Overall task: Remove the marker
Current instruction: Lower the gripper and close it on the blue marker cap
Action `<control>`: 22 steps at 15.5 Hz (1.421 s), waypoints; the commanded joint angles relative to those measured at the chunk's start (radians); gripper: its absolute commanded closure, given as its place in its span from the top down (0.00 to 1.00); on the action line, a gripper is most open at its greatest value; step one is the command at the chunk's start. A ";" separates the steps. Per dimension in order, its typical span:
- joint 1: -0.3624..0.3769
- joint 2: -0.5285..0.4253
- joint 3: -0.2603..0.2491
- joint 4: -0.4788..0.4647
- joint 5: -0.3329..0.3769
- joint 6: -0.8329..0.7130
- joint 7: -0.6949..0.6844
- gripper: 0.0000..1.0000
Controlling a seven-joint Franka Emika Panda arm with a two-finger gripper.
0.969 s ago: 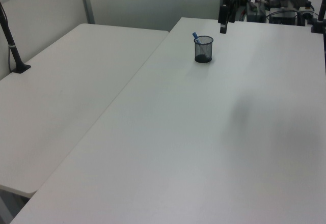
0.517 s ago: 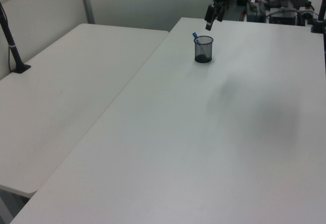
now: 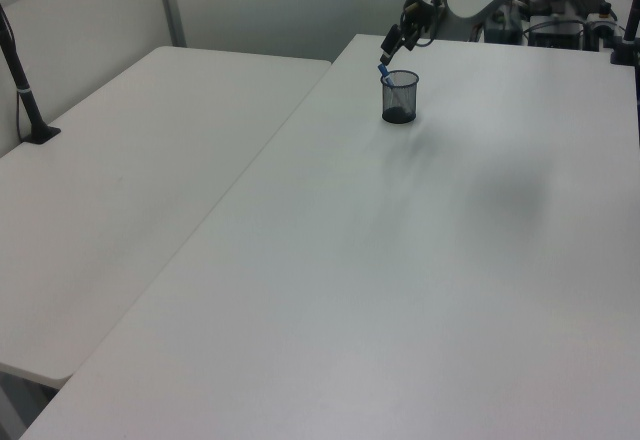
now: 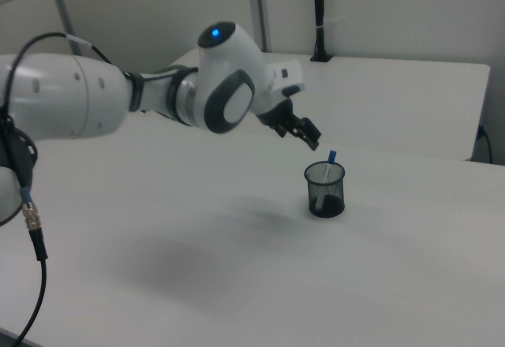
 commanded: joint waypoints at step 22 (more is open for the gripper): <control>-0.029 0.206 -0.031 0.086 -0.012 0.369 -0.016 0.10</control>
